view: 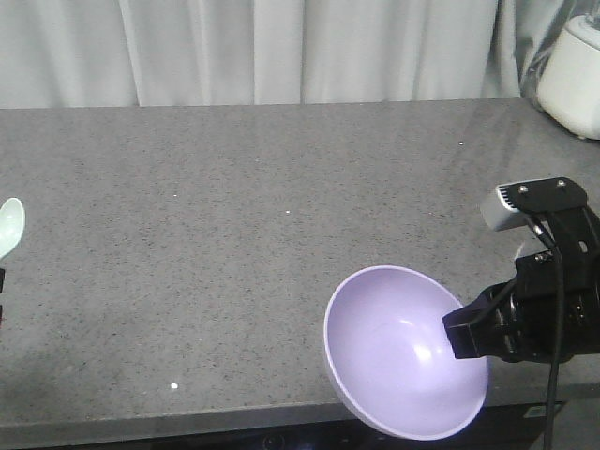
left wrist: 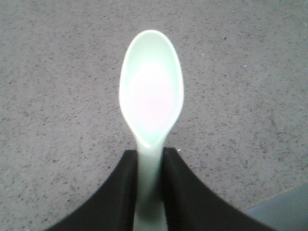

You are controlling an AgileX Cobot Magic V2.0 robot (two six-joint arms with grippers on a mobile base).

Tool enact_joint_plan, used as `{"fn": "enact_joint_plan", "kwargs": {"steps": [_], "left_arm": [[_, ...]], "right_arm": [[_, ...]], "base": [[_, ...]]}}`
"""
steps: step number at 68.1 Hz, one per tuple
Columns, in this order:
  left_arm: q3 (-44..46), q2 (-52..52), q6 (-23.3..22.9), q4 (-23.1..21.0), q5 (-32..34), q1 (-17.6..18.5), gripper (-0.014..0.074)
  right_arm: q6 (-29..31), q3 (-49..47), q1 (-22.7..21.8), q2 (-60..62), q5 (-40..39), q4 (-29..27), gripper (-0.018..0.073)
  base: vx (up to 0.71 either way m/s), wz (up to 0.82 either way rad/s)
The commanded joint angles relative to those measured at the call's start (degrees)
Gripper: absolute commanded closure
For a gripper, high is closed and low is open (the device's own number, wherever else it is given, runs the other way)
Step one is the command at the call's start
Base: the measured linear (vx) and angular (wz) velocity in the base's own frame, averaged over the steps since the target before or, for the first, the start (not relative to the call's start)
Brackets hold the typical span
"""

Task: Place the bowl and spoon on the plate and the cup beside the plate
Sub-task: 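Drive the base toward the counter with the light blue plate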

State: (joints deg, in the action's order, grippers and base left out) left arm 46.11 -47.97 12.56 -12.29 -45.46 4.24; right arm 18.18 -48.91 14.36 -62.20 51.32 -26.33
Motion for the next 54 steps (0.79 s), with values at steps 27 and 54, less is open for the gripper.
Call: {"fn": "enact_joint_plan", "kwargs": {"steps": [27,54], "left_arm": [[1.35,0.49,-0.03,-1.11,3.18,0.41,0.0531],[1.35,0.49,-0.03,-1.11,3.18,0.41,0.0531]], "right_arm": [[-0.07,-1.49,0.09,0.62,-2.02,-1.57,0.0560],[-0.07,-1.49,0.09,0.62,-2.02,-1.57,0.0560]], "base": [[-0.07,-0.48],[-0.07,-0.55]]}}
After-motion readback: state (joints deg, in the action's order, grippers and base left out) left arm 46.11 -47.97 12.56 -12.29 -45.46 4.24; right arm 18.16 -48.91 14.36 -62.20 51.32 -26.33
